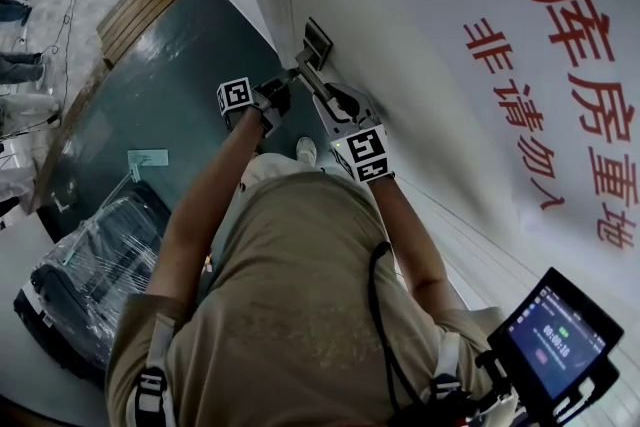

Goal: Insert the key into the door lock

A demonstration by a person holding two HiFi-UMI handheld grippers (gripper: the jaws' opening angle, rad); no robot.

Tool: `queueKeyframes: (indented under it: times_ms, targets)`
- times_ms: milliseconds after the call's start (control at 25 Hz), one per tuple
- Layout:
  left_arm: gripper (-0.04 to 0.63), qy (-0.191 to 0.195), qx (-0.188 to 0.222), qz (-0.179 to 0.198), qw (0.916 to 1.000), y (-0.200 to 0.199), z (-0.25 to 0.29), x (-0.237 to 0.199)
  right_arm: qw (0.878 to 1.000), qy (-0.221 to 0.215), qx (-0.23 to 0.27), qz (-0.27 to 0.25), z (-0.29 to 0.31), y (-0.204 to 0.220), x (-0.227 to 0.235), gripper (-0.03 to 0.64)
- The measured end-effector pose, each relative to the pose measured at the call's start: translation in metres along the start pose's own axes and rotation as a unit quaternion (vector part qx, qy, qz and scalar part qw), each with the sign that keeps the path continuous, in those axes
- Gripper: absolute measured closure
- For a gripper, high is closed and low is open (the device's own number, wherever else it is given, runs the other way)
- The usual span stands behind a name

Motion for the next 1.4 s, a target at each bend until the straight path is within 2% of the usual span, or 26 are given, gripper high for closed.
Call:
queueKeyframes:
  times_ms: [520,1400]
  targets:
    - [0.56,-0.014,0.008,0.003,0.9999,-0.003,-0.002,-0.012,1.0,0.007,-0.001,0.006,-0.002,0.002,0.005,0.512]
    - [0.56,0.007,0.0,-0.014,0.9999,-0.004,0.009,-0.01,1.0,0.011,-0.004,0.009,0.002,0.002,0.004,0.512]
Point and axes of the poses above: the fingertips, and each gripper's own axes: z forward along the fingers, x to its right, y out of its underside, the point moved 5 cm from there along -z, backward along the fingers, and after that the axes turned 3 degrees about -z, right-handed, at the moved point
